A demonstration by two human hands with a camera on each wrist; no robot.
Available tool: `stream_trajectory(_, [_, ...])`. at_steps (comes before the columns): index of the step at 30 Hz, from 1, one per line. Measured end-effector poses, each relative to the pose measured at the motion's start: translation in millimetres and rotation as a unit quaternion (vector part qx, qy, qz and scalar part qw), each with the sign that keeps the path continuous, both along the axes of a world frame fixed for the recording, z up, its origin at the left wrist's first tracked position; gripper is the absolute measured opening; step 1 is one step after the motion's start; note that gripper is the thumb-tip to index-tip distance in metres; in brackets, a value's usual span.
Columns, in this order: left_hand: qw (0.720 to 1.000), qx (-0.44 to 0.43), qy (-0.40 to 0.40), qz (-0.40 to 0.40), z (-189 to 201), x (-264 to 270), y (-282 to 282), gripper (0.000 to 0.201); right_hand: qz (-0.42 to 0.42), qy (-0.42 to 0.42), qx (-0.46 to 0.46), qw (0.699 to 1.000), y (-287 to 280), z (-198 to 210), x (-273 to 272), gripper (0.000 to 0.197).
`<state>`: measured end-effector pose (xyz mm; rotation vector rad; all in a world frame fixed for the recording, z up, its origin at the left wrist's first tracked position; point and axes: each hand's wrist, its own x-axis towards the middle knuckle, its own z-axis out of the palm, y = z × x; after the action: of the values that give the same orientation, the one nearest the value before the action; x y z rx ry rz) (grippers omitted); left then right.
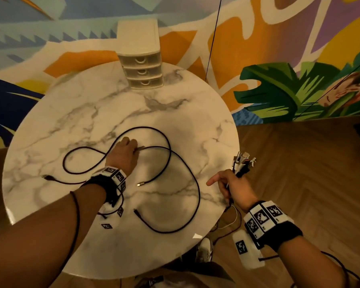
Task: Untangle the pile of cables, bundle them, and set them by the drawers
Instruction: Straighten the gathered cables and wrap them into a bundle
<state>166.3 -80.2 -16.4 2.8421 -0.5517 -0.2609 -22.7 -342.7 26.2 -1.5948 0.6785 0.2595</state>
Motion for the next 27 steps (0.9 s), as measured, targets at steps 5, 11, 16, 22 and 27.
stream_trajectory(5, [0.975,-0.219,-0.032,-0.03,60,-31,-54,0.011,0.0,-0.042,-0.006,0.999,16,11,16,0.039])
stream_trajectory(11, [0.923,-0.373,0.02,-0.09,119,-71,-98,0.01,0.024,-0.139,0.0,0.99,30,48,36,0.034])
stream_trajectory(16, [0.901,-0.421,0.055,-0.09,137,-87,-114,0.017,0.053,-0.155,0.05,0.985,30,70,36,0.037])
stream_trajectory(22, [0.898,-0.427,0.045,-0.098,142,-96,-123,0.021,0.002,-0.163,0.148,0.975,25,74,34,0.03])
stream_trajectory(27, [0.888,-0.44,0.065,-0.113,146,-106,-132,0.023,0.016,-0.186,0.058,0.981,24,74,32,0.031])
